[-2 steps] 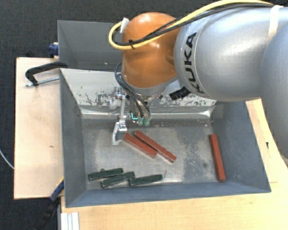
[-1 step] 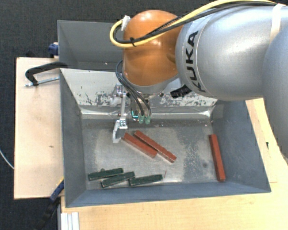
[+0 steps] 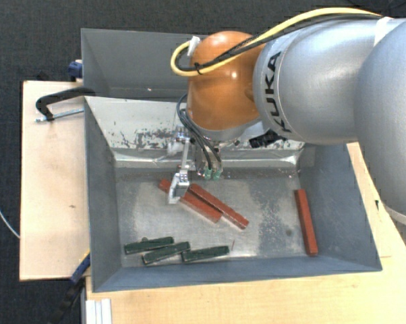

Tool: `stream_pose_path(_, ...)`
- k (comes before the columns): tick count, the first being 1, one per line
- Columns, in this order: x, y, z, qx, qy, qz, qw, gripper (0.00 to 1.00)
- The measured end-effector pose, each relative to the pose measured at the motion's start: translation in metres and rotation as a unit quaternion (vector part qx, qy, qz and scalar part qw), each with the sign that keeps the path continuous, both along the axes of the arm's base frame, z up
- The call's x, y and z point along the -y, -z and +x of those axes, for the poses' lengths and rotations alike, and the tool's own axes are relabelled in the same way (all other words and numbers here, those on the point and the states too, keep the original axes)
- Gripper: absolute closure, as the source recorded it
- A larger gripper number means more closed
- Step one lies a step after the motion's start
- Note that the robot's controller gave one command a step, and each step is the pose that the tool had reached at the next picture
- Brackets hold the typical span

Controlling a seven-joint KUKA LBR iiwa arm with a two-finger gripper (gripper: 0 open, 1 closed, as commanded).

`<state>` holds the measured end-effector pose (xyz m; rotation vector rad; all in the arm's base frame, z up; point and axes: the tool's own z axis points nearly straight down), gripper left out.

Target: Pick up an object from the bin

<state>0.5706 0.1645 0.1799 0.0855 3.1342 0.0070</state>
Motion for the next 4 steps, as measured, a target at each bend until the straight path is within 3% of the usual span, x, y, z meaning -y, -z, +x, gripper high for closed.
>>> stream_pose_path(1, 0.025, 0.037, -0.004, -0.0039, -0.043, -0.002, 0.9991, 0.0)
stream_pose_path(2, 0.046, 0.102, 0.009, -0.0045, 0.004, 0.0, 1.0, 1.0)
stream_pose_path(3, 0.046, 0.102, 0.009, -0.0041, 0.005, 0.0, 1.0, 1.0)
stream_pose_path(4, 0.049, -0.056, 0.009, 0.0004, 0.045, -0.001, 0.999, 1.0)
